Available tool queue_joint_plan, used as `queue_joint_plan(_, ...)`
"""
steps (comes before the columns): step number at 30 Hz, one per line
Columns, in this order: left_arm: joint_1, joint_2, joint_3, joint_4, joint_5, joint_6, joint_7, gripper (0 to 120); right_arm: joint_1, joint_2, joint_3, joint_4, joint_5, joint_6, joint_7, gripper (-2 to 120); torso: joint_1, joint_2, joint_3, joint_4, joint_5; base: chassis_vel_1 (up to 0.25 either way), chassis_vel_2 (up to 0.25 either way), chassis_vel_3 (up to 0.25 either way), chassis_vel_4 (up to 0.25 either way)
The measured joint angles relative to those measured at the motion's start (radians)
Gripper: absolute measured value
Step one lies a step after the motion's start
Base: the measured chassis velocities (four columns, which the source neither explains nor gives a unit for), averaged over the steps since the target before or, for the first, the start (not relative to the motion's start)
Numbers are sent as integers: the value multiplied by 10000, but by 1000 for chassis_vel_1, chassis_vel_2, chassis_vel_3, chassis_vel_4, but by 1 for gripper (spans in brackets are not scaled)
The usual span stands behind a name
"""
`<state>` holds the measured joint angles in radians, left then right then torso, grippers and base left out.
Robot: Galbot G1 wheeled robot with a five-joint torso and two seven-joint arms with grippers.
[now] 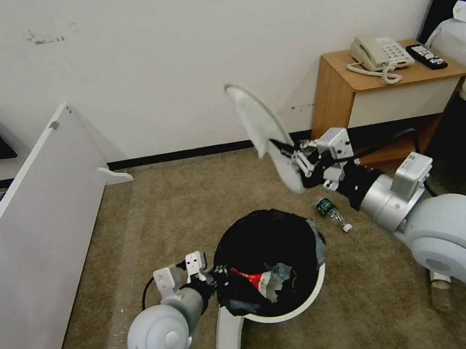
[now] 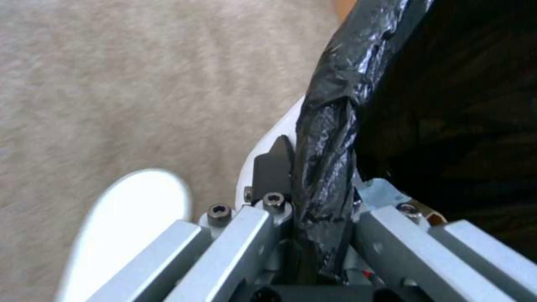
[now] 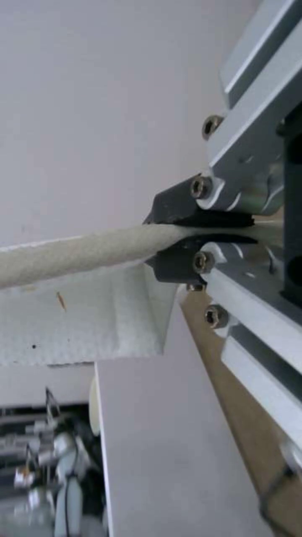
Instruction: Pick up the trash bin, then pick up the garbage from the floor and place it into the trash bin.
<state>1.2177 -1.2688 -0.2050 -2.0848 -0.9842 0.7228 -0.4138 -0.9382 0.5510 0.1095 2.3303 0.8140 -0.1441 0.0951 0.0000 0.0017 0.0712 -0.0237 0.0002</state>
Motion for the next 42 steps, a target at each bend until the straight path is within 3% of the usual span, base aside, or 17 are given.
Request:
queue_joint_plan(11, -156, -274, 118, -399, -303, 76, -201, 1, -398, -118, -300, -48, -45, 147, -661, 1, 0, 0, 0, 3, -1, 0, 0, 0, 0)
queue_joint_plan(28, 61, 515, -524, -892, -1212, 25, -115, 1, -734, 325, -993, -1021, -1094, 249, -1309, 1, 0, 0, 0, 1, -2, 0, 0, 0, 0)
queue_joint_plan(42, 361, 533, -747, -1267, -1481, 19, -145, 1, -831, 561, -1226, -1744, -1785, 394, -1485, 1, 0, 0, 0, 1, -1, 0, 0, 0, 0)
